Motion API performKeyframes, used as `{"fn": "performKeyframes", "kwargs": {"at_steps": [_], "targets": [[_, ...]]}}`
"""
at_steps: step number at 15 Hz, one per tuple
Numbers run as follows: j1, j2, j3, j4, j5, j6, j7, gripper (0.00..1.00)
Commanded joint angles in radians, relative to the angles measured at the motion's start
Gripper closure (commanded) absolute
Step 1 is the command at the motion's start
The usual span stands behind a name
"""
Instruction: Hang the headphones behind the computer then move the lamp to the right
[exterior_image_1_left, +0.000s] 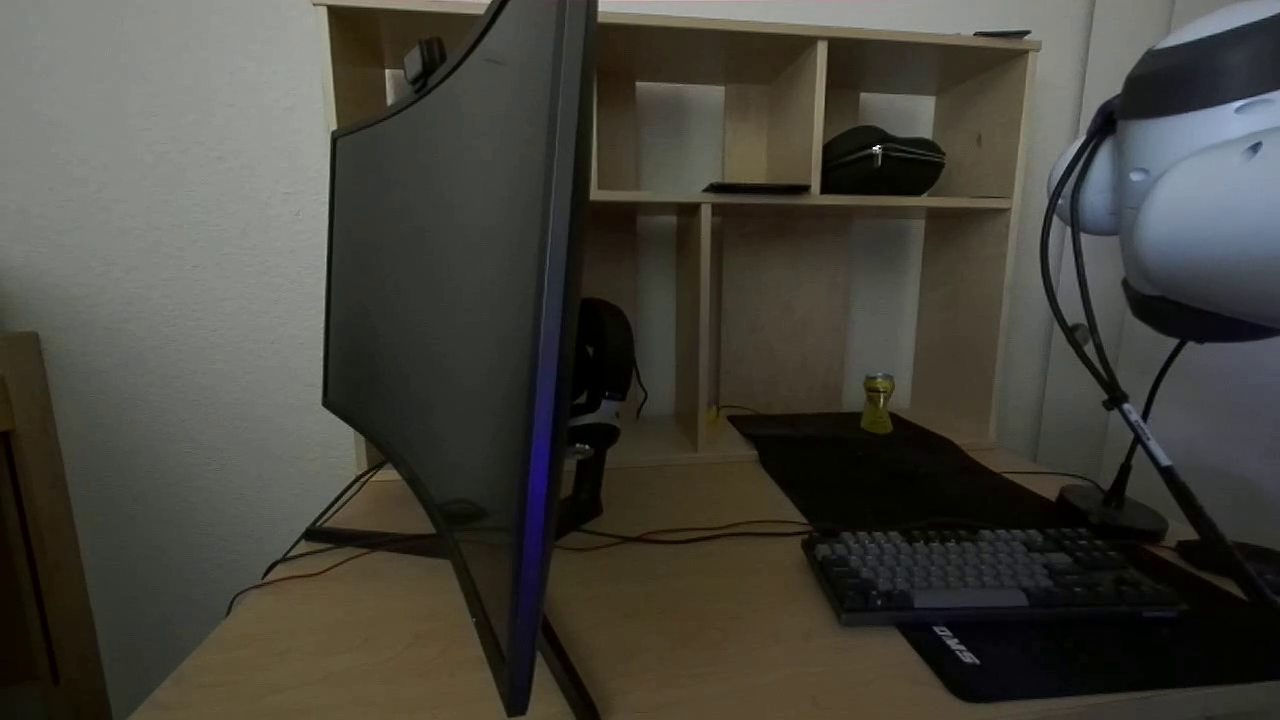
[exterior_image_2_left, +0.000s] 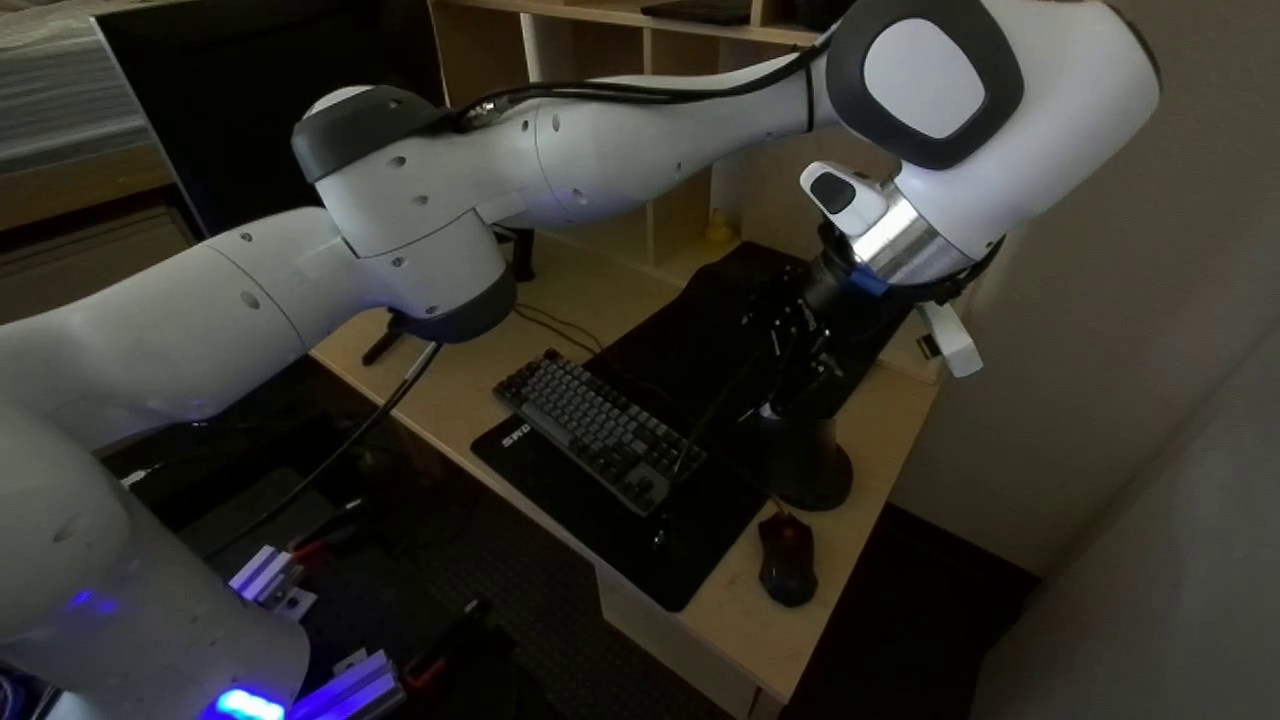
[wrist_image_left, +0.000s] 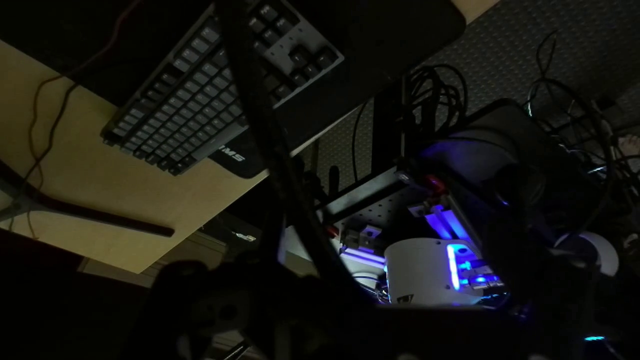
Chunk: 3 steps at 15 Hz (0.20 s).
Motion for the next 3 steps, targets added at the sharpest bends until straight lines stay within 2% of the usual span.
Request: {"fn": "performKeyframes", "kwargs": {"at_steps": [1, 2, 3], "targets": [[0.000, -0.048, -0.099, 0.049, 0.031, 0.030, 0.000, 0.00], [0.001, -0.054, -0.100, 0.048, 0.027, 0.028, 0.000, 0.00], [0.003, -0.001, 0.000, 0.000, 0.000, -0.001, 0.000, 0.00]]}}
